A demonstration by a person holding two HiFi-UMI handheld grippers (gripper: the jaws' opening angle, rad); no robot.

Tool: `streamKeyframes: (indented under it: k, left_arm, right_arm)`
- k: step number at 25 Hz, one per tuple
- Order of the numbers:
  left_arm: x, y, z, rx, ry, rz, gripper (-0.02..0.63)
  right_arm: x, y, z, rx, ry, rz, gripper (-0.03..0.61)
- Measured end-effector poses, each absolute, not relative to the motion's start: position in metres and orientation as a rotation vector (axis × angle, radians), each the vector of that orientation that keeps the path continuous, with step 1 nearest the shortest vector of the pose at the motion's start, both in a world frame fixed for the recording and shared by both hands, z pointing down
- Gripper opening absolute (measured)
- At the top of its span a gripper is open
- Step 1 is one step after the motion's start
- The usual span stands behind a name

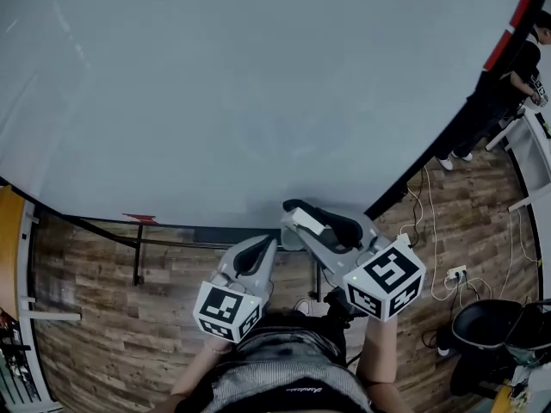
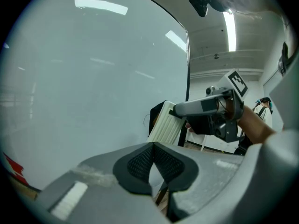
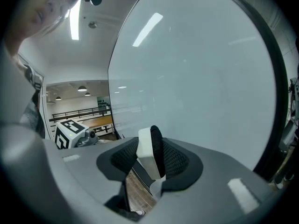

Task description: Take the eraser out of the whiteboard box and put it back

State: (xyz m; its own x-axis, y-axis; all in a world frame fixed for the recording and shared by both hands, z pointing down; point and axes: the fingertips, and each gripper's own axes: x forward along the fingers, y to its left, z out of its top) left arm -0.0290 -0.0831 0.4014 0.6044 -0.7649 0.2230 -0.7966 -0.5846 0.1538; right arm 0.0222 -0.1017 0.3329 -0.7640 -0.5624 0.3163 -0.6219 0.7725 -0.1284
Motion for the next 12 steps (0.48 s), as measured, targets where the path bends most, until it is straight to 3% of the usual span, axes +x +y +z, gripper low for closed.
streamKeyframes:
  k: [12]
  left_arm:
    - [-0.0365,-0.0854,0.3973,2.602,-1.308,0.185,0.002]
  right_arm:
    - [0.0202,-0.1004,0.3256,0.919,-2.724,0.319,0.158]
